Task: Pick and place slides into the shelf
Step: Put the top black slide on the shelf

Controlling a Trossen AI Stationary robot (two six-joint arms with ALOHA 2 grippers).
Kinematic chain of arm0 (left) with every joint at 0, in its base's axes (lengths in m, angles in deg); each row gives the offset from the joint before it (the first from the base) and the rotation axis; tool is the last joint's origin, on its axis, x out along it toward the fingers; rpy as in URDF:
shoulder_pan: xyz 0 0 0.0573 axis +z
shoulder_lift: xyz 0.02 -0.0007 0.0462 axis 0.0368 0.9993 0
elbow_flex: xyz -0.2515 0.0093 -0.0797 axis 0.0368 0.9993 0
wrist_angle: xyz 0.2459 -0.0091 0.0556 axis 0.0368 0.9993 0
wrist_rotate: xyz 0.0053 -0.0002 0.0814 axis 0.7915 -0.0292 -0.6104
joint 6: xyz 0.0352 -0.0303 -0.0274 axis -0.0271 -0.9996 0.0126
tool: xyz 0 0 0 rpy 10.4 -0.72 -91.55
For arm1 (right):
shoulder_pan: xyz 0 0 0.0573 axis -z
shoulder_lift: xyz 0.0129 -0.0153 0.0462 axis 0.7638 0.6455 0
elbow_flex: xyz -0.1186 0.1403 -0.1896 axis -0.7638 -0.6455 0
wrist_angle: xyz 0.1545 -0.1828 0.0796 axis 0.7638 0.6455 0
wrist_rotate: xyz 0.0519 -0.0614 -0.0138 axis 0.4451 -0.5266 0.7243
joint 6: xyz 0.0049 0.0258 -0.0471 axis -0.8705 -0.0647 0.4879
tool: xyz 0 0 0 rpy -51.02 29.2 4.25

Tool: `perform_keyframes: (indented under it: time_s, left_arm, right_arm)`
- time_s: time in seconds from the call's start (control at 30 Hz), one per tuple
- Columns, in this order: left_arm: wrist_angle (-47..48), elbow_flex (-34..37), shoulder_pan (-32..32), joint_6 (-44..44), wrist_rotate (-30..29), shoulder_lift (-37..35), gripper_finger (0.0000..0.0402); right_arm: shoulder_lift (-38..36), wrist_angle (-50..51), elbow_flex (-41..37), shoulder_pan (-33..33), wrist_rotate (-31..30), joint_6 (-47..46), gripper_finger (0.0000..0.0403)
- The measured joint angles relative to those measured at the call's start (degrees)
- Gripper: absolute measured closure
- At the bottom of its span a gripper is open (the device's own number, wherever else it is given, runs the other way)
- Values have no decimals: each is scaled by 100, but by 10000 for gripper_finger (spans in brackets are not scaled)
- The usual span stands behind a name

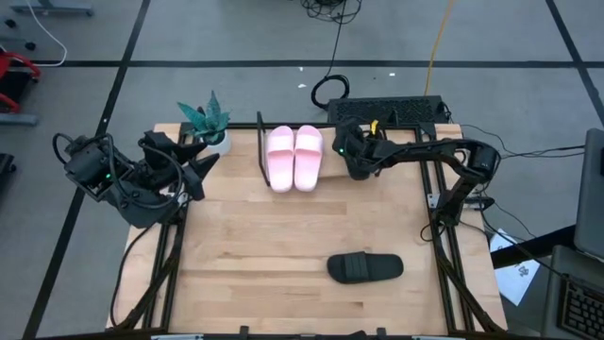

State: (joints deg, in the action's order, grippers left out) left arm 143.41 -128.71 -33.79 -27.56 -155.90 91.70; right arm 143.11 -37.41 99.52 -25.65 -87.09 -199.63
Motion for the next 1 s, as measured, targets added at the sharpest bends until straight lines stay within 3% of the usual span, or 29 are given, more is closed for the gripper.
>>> perform_keyframes:
  time_s: [0.2, 0.7, 1.0]
  left_arm:
    - [0, 0, -2, 4, 86, 0, 165]
    - [0, 0, -2, 29, 145, 0, 165]
    - [1, 0, -2, 62, 211, 0, 165]
  right_arm:
    - [-3, -32, 8, -5, -97, 60, 403]
    - [-202, 55, 474, 184, -423, 1315, 403]
    - [-187, 615, 473, 190, -407, 961, 403]
